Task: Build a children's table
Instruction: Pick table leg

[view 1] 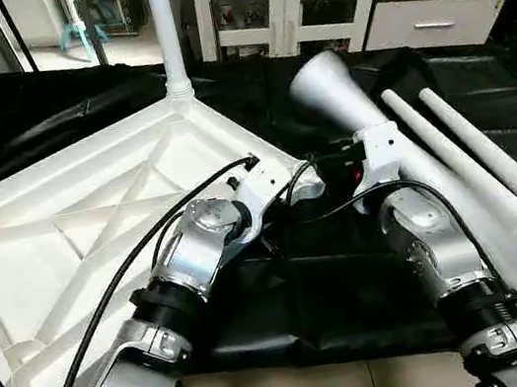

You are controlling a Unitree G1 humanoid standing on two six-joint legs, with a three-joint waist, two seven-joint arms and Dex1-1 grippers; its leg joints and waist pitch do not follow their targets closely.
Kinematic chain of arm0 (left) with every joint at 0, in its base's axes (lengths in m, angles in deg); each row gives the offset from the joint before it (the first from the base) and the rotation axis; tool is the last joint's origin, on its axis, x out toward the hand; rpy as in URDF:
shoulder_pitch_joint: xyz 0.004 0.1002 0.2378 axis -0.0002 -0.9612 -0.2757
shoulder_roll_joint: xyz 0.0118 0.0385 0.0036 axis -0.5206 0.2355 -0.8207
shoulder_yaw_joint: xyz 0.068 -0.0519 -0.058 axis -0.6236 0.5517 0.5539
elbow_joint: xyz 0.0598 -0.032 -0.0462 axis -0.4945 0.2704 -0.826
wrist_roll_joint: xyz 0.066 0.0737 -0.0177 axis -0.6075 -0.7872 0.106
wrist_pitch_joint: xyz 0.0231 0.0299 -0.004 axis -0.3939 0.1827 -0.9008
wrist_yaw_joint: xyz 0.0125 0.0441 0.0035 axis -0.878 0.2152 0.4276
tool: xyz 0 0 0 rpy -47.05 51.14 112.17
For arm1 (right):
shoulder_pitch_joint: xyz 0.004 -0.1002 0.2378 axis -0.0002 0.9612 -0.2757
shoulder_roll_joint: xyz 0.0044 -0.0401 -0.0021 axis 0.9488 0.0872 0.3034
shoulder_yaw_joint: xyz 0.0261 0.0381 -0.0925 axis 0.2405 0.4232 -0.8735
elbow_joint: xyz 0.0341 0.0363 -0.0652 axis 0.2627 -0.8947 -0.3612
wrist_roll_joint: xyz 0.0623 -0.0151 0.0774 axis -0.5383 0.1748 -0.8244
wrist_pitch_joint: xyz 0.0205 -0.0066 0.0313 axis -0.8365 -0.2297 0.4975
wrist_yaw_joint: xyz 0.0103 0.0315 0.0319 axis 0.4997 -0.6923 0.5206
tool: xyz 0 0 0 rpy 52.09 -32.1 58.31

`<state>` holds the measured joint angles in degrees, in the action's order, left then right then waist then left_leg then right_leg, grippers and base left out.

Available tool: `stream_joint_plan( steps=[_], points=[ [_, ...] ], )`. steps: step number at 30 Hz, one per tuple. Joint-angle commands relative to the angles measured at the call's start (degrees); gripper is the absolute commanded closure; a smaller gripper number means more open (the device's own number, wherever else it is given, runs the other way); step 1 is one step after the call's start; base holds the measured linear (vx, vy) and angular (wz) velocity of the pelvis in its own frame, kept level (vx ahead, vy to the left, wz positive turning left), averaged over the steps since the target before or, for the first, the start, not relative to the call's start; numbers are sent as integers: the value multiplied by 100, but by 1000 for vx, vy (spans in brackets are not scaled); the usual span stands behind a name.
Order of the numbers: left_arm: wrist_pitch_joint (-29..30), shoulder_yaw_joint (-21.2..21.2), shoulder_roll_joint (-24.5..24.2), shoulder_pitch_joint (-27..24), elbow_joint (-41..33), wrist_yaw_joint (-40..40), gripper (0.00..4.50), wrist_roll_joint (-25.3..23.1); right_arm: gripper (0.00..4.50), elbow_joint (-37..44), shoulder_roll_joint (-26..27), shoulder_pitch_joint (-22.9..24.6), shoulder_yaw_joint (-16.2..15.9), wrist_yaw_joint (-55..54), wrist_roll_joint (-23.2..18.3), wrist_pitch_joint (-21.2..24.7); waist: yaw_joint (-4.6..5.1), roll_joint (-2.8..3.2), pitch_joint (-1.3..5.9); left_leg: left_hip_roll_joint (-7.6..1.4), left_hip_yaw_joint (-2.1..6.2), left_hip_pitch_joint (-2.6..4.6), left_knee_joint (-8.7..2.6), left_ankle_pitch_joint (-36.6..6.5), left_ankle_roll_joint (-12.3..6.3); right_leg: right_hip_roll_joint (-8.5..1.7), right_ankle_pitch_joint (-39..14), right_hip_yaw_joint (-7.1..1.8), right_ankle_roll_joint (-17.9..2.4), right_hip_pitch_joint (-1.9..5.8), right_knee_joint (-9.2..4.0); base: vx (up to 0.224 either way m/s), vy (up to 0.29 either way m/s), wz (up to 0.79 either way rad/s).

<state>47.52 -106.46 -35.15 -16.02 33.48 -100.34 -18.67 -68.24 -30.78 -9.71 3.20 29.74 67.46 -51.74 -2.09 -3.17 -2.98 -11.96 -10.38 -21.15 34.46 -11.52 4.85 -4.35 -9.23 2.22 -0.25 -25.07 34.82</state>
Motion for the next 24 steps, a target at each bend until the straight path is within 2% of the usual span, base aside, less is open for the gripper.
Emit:
stream_joint_plan(
  steps=[1, 6, 7, 9, 10, 13, 16, 17, 19, 21, 22, 24],
  points=[
    [-226, 7, -41, 162, -309, 8, 450, -31, 191, 155, -18, 66, 115, 11, -2, 74, -54, 21, 437, -46, -33, 52, -344, -269, -573, -246, 200, -174, -1593, 453, -238, 0, 0, 0],
    [-232, -21, -65, 122, -294, -20, 450, -46, 233, 163, -2, 96, 130, 6, -24, 140, -57, 28, 436, -44, -29, 51, -349, -362, -490, -246, 91, -175, -1547, 451, -246, 0, 0, 0],
    [-273, -27, -73, 121, -273, -19, 450, -53, 238, 167, -1, 98, 130, 8, -27, 149, -60, 54, 441, -42, -25, 55, -347, -346, -480, -246, 134, -175, -1551, 451, -237, 0, 0, 0],
    [-657, -129, -167, 95, -231, -118, 450, -107, 261, 245, -9, 113, 159, -20, -39, 183, -59, 45, 443, -39, -24, 51, -346, -326, -489, -236, 209, -171, -1558, 454, -239, 0, 0, 0],
    [-780, -163, -197, 85, -223, -141, 450, -130, 261, 266, -13, 116, 169, -28, -42, 192, -68, 83, 447, -38, -18, 49, -346, -304, -489, -242, 264, -175, -1566, 459, -227, 0, 0, 0],
    [-1331, -332, -368, -22, -243, -364, 450, -197, 261, 437, -44, 126, 278, -75, -110, 183, -87, 79, 443, -38, -21, 56, -344, -305, -502, -241, 284, -176, -1550, 458, -234, 0, 0, 0],
    [-2203, -557, -612, -105, -195, -597, 450, -324, 261, 712, -125, 163, 396, -42, -236, 306, -136, 105, 437, -52, -20, 88, -357, -319, -445, -231, 250, -178, -1481, 438, -221, 0, 0, 0],
    [-2648, -658, -698, -142, -170, -782, 450, -329, 261, 805, -166, 177, 435, -49, -255, 334, -129, 77, 435, -59, -29, 88, -360, -319, -434, -227, 265, -182, -1471, 439, -222, 0, 0, 0],
    [-3586, -865, -895, -236, -63, -1130, 450, -349, 261, 1060, -290, 236, 565, -135, -283, 446, -181, 100, 436, -58, -28, 105, -366, -312, -365, -232, 232, -183, -1412, 427, -217, 0, 0, 0],
    [-3797, -932, -977, -319, 34, -1332, 450, -295, 261, 1226, -390, 287, 666, -202, -275, 551, -226, 104, 427, -63, -41, 136, -371, -337, -274, -226, 215, -189, -1354, 408, -215, 0, 0, 0],
    [-4078, -1006, -1047, -335, 121, -1405, 450, -331, 261, 1314, -435, 333, 687, -195, -262, 611, -257, 124, 419, -66, -54, 148, -378, -422, -201, -228, 130, -191, -1329, 390, -214, 0, 0, 0],
    [-4450, -1091, -1143, -371, 240, -1553, 450, -353, 261, 1438, -497, 408, 714, -177, -249, 692, -272, 119, 419, -53, -44, 127, -388, -491, -128, -232, 54, -196, -1237, 410, -225, 0, 0, 0]
  ],
)
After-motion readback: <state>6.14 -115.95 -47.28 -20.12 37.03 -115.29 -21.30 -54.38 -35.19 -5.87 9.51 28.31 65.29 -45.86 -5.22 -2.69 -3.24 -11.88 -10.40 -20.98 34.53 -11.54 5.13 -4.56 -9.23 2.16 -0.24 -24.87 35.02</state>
